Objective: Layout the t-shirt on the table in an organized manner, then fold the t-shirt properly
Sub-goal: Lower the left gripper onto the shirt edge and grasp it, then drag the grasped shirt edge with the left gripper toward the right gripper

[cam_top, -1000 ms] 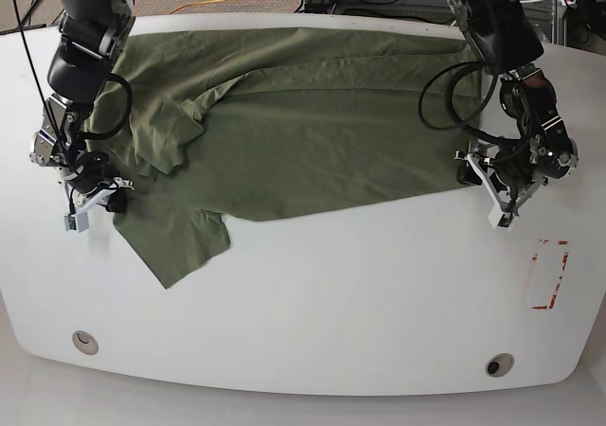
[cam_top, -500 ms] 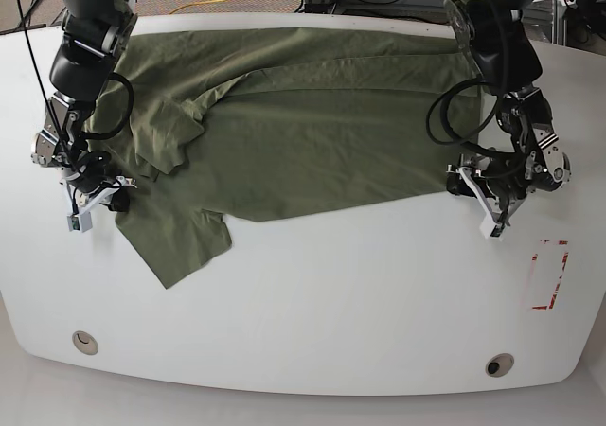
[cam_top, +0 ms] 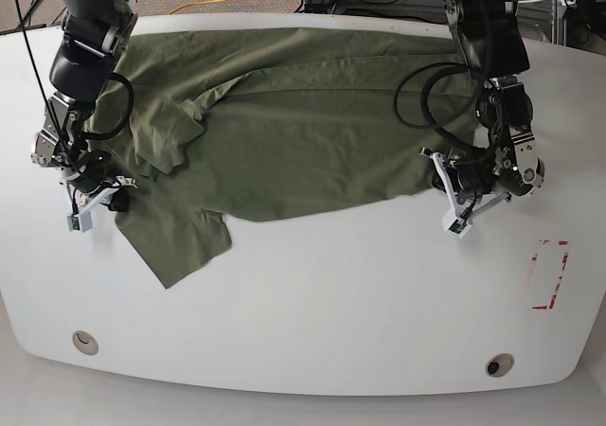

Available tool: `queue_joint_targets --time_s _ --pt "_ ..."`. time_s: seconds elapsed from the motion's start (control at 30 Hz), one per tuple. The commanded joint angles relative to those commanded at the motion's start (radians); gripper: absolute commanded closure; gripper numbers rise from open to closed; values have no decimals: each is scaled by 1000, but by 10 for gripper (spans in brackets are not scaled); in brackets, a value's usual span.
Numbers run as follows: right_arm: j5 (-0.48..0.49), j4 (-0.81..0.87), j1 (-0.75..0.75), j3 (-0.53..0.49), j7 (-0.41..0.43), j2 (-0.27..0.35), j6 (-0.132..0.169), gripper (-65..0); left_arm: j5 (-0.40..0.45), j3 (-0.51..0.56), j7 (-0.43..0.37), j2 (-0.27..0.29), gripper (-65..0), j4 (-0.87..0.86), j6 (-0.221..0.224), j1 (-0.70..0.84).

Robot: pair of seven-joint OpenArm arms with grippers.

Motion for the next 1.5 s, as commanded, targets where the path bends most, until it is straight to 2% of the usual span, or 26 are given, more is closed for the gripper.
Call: queue_joint_targets --time_s 0.07,0.27,0.5,0.6,0.7,0.83,0.87,0.97,1.0,1.23,1.5 --pt "0 0 0 2 0 0 0 -8 0 32 0 -2 -43 66 0 21" --pt "0 -2 0 2 0 0 0 -8 0 176 -2 -58 -43 265 0 83" --pt "0 -3 0 2 0 0 0 -8 0 288 0 -103 -43 330 0 127" --pt "0 -3 0 2 0 0 0 -8 0 245 0 -104 -49 328 0 127" --pt "0 -3 0 2 0 0 0 -10 2 138 0 -100 -68 321 0 123" --pt "0 -3 0 2 0 0 0 -10 2 5 2 -81 -187 276 0 118" --pt "0 -5 0 2 0 0 0 -10 2 -44 2 -72 -246 249 0 109" --pt "0 -5 0 2 0 0 0 -10 2 -152 2 -64 -349 183 0 75" --pt "0 -5 0 2 0 0 0 -10 2 -176 2 -64 -364 158 0 68" --pt "0 -5 0 2 0 -2 0 -10 -5 -262 0 -68 -367 -43 0 17" --pt "0 -5 0 2 0 -2 0 -10 -6 -261 -3 -49 -367 -187 0 -9"
